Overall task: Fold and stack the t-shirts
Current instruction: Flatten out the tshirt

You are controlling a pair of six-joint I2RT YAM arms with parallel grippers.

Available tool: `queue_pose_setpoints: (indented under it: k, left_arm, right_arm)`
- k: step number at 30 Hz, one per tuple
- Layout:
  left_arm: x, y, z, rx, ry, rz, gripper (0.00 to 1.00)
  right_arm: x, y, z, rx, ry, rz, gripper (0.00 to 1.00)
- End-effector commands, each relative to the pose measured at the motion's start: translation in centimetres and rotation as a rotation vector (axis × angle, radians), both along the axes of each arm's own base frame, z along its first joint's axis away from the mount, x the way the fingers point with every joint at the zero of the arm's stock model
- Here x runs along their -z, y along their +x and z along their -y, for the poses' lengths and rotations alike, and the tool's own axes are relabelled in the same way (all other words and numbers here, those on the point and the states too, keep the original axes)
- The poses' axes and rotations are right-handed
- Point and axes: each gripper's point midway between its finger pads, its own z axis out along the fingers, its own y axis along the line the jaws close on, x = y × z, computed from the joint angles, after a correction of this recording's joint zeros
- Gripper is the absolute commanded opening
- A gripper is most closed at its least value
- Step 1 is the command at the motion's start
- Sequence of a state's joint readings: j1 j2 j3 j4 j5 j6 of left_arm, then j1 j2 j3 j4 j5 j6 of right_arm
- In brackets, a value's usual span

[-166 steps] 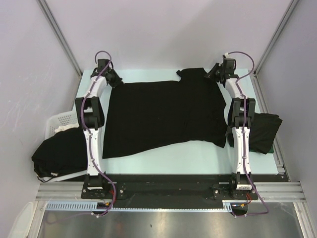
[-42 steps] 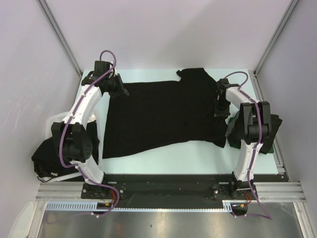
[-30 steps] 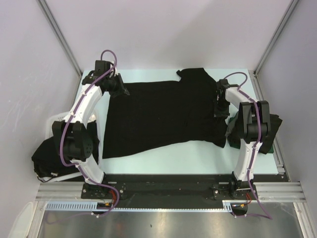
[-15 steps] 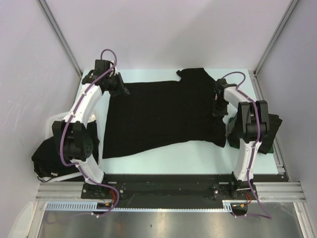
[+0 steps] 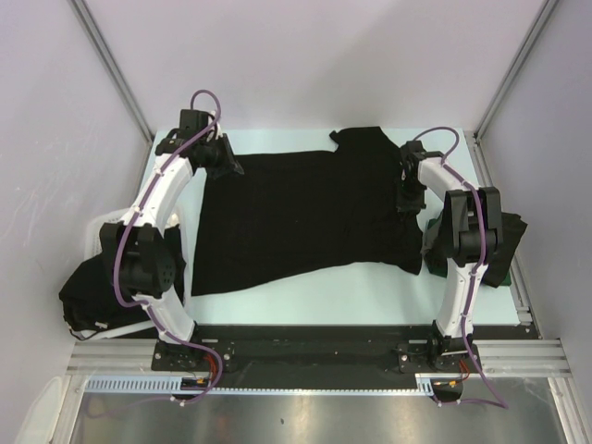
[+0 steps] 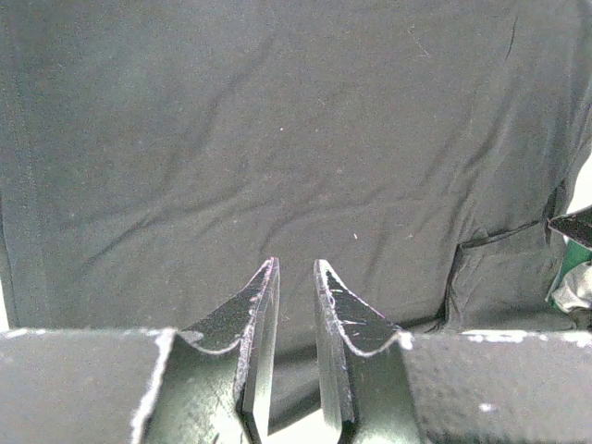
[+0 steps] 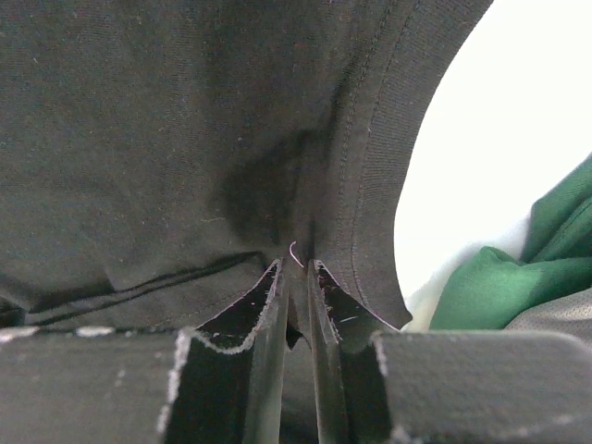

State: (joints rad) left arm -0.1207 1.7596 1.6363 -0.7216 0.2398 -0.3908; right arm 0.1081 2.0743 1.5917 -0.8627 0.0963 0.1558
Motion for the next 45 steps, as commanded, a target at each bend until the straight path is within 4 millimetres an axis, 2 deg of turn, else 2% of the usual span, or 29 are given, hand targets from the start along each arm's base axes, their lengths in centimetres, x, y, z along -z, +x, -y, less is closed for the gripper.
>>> queue_pose_setpoints:
  k: [1,14,20,27,35,39,45]
  left_arm:
    - [-1.5,0.3,0.6,0.026,-0.004,0.039,0.26]
    - [-0.7,-0.3,0.5,0.029,0.0,0.026,0.27]
    - [-0.5,-0.3,0.6,0.032,-0.003,0.02,0.27]
    - [0.3,-0.1,0.8,0.037,-0.002,0.007,0.26]
    - [1.2,-0.3,1.1,0.053,0.006,-0.009,0.26]
    - [1.6,-0.4,1.1,0.058,0.012,-0.017,0.26]
    - [2.3,-0.6,1.0,0.06,0.021,-0.031,0.26]
  right_arm:
    - [0.3,0.2,-0.1,-0.009,-0.01,-0.007,0.19]
    - [0.7,-0.1,0.2,-0.016,-0.022,-0.013,0.17]
    - [0.6,-0.2,-0.1,-0.025,-0.016,-0.015,0.0]
    - [-0.2,-0.2,-0.4,-0.03,-0.019,-0.003,0.0]
    - [-4.2,0.9,0.2,-0.028,-0.071,0.087,0.0]
    - [-3.9,0.8,0.8,-0.01,-0.1,0.074,0.14]
    - [-3.4,0.6,0.1,-0.017,-0.096,0.074,0.18]
